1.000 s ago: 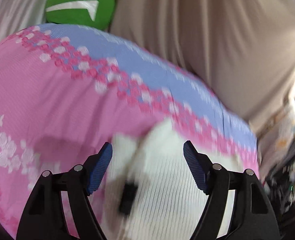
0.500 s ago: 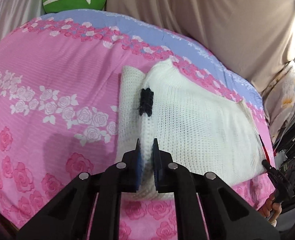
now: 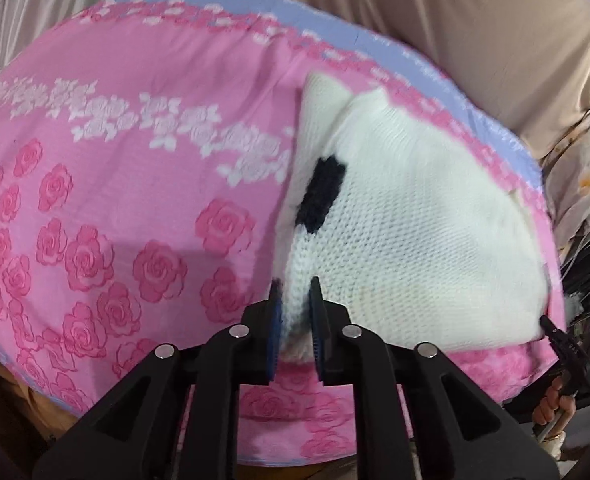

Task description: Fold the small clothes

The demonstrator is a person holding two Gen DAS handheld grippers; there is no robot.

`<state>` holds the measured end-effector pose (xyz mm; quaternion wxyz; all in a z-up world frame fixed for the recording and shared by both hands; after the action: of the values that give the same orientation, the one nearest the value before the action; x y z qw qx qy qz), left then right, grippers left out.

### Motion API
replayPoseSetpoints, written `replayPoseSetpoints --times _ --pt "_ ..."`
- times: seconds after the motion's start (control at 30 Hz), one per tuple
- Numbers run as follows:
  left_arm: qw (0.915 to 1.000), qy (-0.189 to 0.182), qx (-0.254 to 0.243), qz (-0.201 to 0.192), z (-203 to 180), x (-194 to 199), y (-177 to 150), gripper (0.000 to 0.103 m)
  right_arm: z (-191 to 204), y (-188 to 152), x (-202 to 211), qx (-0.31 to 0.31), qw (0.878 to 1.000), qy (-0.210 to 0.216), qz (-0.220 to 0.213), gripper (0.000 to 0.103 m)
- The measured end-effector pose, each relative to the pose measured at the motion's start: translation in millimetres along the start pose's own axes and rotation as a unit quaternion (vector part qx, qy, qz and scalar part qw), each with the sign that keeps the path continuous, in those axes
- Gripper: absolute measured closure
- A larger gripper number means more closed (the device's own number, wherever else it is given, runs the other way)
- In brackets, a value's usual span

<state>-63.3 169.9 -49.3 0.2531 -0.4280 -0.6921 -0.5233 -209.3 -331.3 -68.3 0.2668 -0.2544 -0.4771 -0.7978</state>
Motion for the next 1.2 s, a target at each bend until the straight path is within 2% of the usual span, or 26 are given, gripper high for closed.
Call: replayPoseSetpoints --times 0.07,0.1,0.13,0.23,0.3,0.4,0.47,0.5,0.53,0.57,0.6,0.63,0.67,0.7,0.8,0.83,0.9,0.97,1.0,1.03,1.1,1.17,1.2 --pt "0.9993 -0.01 -0.008 -0.036 -9.8 18.1 20.7 0.067 8.4 22.0 11.3 0.017 0.999 -0.008 -0.032 0.071" --pt "0.9983 -0.012 -0.013 -0.055 -16.1 24.7 32.8 0.052 14.8 38.0 15.7 0.023 0.998 -0.006 -0.054 0.055" --pt "0.9968 -0.016 -0.02 -0.075 -24.0 29.2 47.3 0.048 19.6 51.0 15.5 0.025 0.997 -0.003 -0.07 0.046" --pt "0.9946 -0.022 -0.038 -0.094 -48.4 14.1 89.5 0.027 35.4 91.2 -7.6 0.025 0.996 0.021 -0.085 0.041" --pt "0.9956 -0.022 -0.04 -0.082 -58.0 -12.6 110.6 0.024 40.4 109.4 -34.7 0.024 0.997 0.015 -0.075 0.04" --pt "0.999 -0.026 -0.021 -0.03 -59.2 -66.1 128.4 0.025 43.0 124.9 -78.5 0.005 0.999 0.013 -0.042 0.04" --pt "0.9996 -0.027 0.002 -0.003 -55.9 -93.7 131.9 0.03 43.4 125.2 -105.3 -0.001 1.0 0.002 -0.016 0.04" --pt "0.9995 -0.029 0.009 0.002 -55.2 -101.2 132.6 0.036 43.9 124.3 -117.9 0.002 1.0 -0.008 -0.002 0.04" --pt "0.9997 -0.025 0.006 -0.003 -55.7 -105.0 133.2 0.044 44.1 122.2 -125.3 0.005 1.0 -0.017 0.006 0.045" --pt "0.9998 -0.013 -0.001 -0.013 -55.2 -104.2 134.2 0.052 44.3 120.6 -129.9 0.01 1.0 -0.024 0.008 0.055" --pt "0.9997 -0.001 -0.01 -0.021 -55.0 -102.3 135.6 0.074 46.3 120.2 -132.0 0.014 0.999 -0.028 0.006 0.089" --pt "0.9996 -0.001 -0.011 -0.027 -54.5 -99.3 137.5 0.091 48.8 121.9 -130.4 0.015 1.0 -0.024 0.0 0.094" --pt "0.9995 -0.014 -0.003 -0.028 -53.6 -96.2 140.0 0.099 50.9 126.2 -123.2 0.013 1.0 -0.015 -0.019 0.094" --pt "0.9993 -0.021 0.003 -0.032 -52.8 -91.7 142.8 0.099 52.4 131.8 -112.7 0.013 0.999 -0.003 -0.039 0.095" --pt "0.9976 -0.007 -0.005 -0.069 -52.4 -72.5 152.6 0.099 60.3 149.3 -68.2 0.007 0.992 0.037 -0.117 0.096" --pt "0.9969 -0.004 -0.008 -0.078 -52.1 -69.6 155.5 0.099 58.6 152.8 -57.7 0.006 0.99 0.032 -0.136 0.096" --pt "0.9977 0.003 -0.006 -0.067 -47.5 -80.1 157.7 0.099 48.7 154.0 -65.1 0.007 0.992 -0.002 -0.124 0.096" --pt "0.9987 0.031 -0.005 -0.041 -39.6 -106.2 154.0 0.099 22.2 142.5 -107.3 -0.019 0.998 -0.041 -0.049 0.096" --pt "0.9989 0.034 -0.003 -0.033 -37.2 -118.6 151.1 0.099 13.4 134.2 -125.8 -0.03 0.998 -0.046 -0.013 0.096" --pt "0.9983 0.037 -0.006 -0.044 -38.0 -118.6 152.4 0.099 9.0 130.2 -133.8 -0.038 0.999 -0.035 -0.006 0.096" --pt "0.9984 0.038 -0.008 -0.042 -40.0 -113.8 154.2 0.099 12.0 134.5 -123.2 -0.034 0.999 -0.033 -0.014 0.095" --pt "0.9977 0.04 -0.014 -0.052 -42.9 -101.4 155.3 0.096 16.0 138.2 -104.7 -0.043 0.998 -0.03 -0.039 0.089" --pt "0.9964 0.053 -0.017 -0.064 -42.7 -90.3 154.5 0.096 18.5 139.1 -91.1 -0.042 0.997 -0.034 -0.06 0.086"
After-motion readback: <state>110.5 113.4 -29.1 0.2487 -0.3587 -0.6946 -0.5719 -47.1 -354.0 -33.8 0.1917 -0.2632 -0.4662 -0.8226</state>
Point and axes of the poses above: each gripper's, at about its wrist camera, not at the fingertips, and x roughly against the way its jaws point, z to its left, y to its top, the point moved 7 cm from there along -x, roughly the way its jaws point, and after that the axes turned 2 degrees about y, right-handed, at the moved point
